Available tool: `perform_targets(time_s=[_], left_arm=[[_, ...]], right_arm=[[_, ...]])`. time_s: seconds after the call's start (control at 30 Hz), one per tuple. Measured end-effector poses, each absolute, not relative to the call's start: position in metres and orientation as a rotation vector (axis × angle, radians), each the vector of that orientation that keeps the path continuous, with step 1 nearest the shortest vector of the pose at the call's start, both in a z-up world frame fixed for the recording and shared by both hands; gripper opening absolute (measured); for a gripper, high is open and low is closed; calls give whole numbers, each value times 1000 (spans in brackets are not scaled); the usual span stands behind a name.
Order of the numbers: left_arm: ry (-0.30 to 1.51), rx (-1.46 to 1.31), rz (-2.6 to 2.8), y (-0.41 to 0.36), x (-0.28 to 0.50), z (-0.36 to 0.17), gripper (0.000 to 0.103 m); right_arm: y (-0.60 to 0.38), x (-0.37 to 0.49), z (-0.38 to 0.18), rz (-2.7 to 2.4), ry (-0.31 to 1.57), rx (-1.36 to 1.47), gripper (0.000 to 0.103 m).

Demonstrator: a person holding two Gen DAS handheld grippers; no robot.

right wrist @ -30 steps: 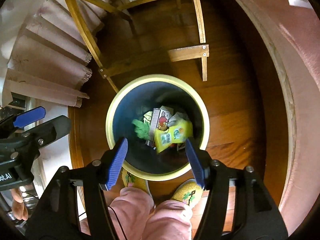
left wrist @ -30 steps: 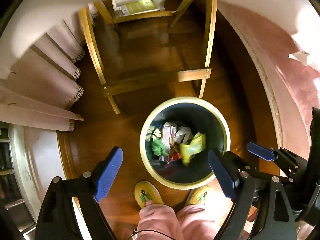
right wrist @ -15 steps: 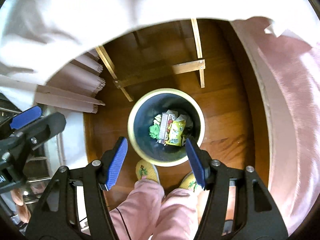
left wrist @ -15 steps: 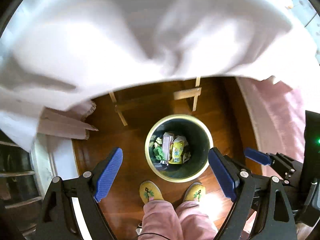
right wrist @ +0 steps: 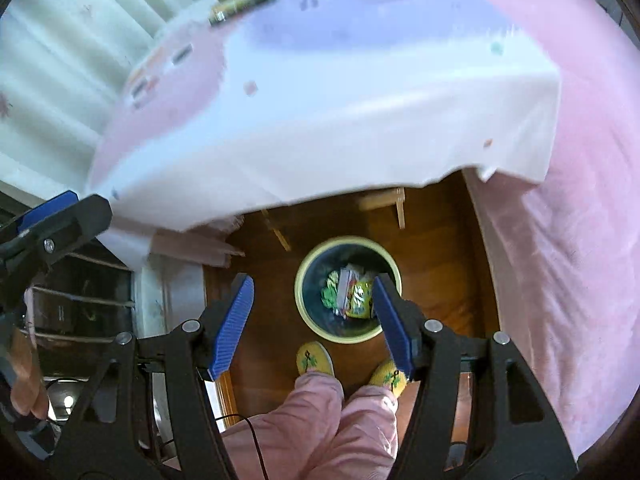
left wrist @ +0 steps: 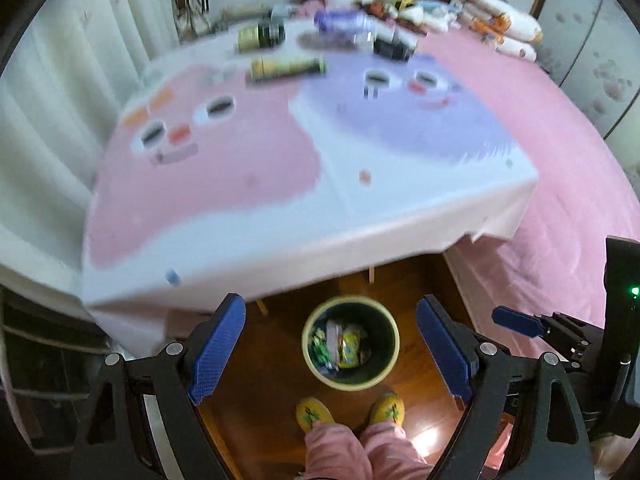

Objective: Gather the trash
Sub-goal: 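Move both tools back up toward the remaining trash on the table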

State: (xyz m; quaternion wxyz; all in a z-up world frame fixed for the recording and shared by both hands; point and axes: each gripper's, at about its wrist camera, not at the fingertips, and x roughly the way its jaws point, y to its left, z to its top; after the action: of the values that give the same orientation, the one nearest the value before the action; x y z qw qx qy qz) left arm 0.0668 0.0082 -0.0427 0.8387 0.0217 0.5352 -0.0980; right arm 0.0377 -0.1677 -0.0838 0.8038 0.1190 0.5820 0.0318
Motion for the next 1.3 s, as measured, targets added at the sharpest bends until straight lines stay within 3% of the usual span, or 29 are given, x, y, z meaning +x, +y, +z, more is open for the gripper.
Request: perform_targets(time_s=[0.27, 0.6, 0.93, 1.3], left_arm=[[998, 82, -213, 32, 86, 41, 89], [925, 61, -187, 67, 136, 81, 89], [996, -47, -147, 76, 209, 54, 88], [1126, -284, 81, 25, 355, -11, 88]], right_arm=[[-151, 54, -9, 55, 1152, 219, 59], [-135, 99, 43, 5, 1030, 146, 59], [-161, 165, 64, -32, 981, 157, 59], [-276, 344, 27, 63, 1037, 182, 59]])
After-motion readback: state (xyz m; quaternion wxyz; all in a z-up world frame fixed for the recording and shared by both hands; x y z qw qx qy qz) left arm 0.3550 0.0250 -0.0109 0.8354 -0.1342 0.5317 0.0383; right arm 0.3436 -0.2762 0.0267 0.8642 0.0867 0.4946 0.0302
